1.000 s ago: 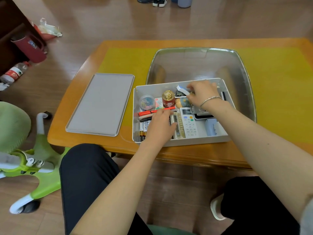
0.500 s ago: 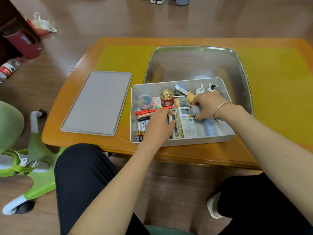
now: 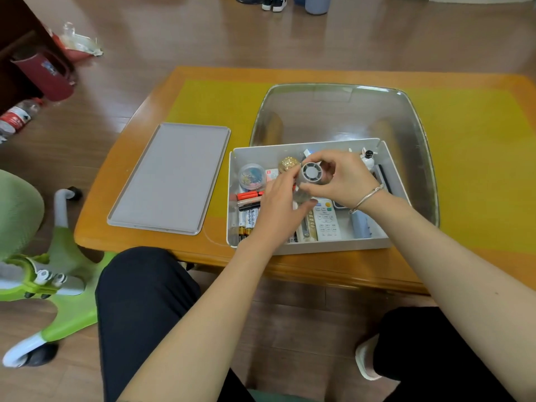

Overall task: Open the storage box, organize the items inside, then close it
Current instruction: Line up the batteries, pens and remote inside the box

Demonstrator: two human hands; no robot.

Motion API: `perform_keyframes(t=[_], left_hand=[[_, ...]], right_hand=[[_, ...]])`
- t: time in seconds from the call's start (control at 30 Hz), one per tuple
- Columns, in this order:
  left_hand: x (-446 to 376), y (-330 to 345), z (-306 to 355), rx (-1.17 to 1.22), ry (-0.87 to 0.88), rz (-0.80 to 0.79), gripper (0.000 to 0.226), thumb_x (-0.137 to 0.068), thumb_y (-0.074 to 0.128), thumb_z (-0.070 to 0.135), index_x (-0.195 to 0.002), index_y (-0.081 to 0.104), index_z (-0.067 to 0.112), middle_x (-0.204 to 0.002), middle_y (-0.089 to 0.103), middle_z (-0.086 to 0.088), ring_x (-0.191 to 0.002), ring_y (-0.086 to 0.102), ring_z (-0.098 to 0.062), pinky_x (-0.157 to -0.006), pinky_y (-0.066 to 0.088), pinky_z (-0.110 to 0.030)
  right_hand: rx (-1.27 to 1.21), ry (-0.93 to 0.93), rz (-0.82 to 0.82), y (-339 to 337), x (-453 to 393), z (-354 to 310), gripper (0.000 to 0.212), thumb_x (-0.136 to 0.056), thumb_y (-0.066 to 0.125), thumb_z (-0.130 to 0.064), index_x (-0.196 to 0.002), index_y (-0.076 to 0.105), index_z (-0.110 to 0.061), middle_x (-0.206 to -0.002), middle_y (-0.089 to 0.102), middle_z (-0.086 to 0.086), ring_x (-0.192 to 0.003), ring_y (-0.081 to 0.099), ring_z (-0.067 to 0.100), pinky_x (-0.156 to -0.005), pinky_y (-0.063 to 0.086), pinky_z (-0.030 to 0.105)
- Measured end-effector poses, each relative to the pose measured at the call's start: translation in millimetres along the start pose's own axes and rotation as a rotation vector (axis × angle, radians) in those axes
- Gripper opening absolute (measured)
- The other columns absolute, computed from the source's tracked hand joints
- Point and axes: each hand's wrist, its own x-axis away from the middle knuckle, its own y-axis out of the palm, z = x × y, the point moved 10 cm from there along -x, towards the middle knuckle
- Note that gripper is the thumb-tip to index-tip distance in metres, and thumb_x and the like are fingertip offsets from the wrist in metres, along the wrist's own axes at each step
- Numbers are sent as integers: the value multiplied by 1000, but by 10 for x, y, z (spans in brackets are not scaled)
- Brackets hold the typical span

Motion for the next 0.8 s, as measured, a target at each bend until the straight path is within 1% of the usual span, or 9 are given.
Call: perform_keyframes(t=[0.1, 0.2, 0.3, 0.37, 0.4, 0.47, 0.57, 0.63, 0.8], left_hand=[[-32, -129, 24, -40, 32, 65, 52, -89, 66, 33, -135, 43, 29, -127, 54, 7, -118, 45, -16, -99, 40, -49], [-55, -165, -30, -59, 38, 32, 50, -90, 63, 35, -135, 44, 29, -127, 55, 6, -118, 44, -17, -100, 39, -50], [-65, -253, -97, -9, 9, 92, 47, -89, 62, 35, -133, 45, 26, -125, 54, 5, -115, 43, -15, -100, 40, -45], [-61, -387, -148, -9, -21, 207, 47, -89, 62, 36, -132, 46, 23, -123, 53, 6, -110, 41, -10, -95, 39, -34], [-57, -441, -179, -16, -44, 249, 49, -90, 62, 37, -133, 44, 22, -124, 52, 5, -110, 42, -9, -94, 38, -31], [-48, -493, -230, 8, -78, 287, 50, -92, 59, 38, -135, 40, 21, -126, 49, 1, -114, 47, -13, -95, 42, -32], [-44, -502, -254, 74, -97, 295, 49, -93, 58, 34, -136, 39, 19, -127, 46, -2, -115, 48, -14, -95, 48, -36], [-50, -492, -263, 74, -105, 290, 49, -94, 58, 34, -136, 39, 18, -128, 46, -3, -116, 48, -14, -95, 48, -35], [-61, -462, -285, 81, -116, 277, 48, -94, 58, 33, -135, 39, 19, -128, 44, -2, -117, 47, -14, -97, 47, -37]], right_hand=[[-189, 46, 14, 2, -6, 2, 32, -70, 81, -10, -99, 67, -9, -58, 57, -30, -52, 52, -11, -55, 41, 4], [-232, 65, -7, 28, -27, 15, 33, -70, 81, -19, -99, 66, -22, -61, 59, -20, -51, 53, -7, -56, 43, 7], [-207, 100, 46, -20, -93, 143, 38, -72, 80, -30, -105, 62, -24, -86, 65, -13, -61, 57, -1, -64, 45, 7], [-119, 176, 144, -124, -151, 363, 31, -78, 74, -32, -105, 63, -22, -97, 65, -8, -66, 55, 7, -64, 43, 9], [-42, 231, 169, -159, -177, 496, 27, -81, 71, -33, -103, 64, -20, -99, 66, -6, -67, 52, 5, -66, 42, 12], [105, 320, 146, -155, -231, 733, 26, -86, 65, -33, -105, 65, -16, -102, 67, -2, -77, 53, 5, -77, 44, 22], [306, 312, 46, -15, -329, 830, 26, -89, 59, -34, -109, 64, -17, -107, 68, 1, -101, 58, 22, -93, 44, 39], [389, 265, 8, 91, -395, 789, 27, -89, 57, -35, -110, 63, -19, -109, 67, 1, -108, 54, 26, -93, 41, 39], [477, 223, -38, 216, -491, 764, 28, -86, 62, -27, -112, 61, -21, -111, 63, 3, -108, 51, 27, -92, 39, 39]])
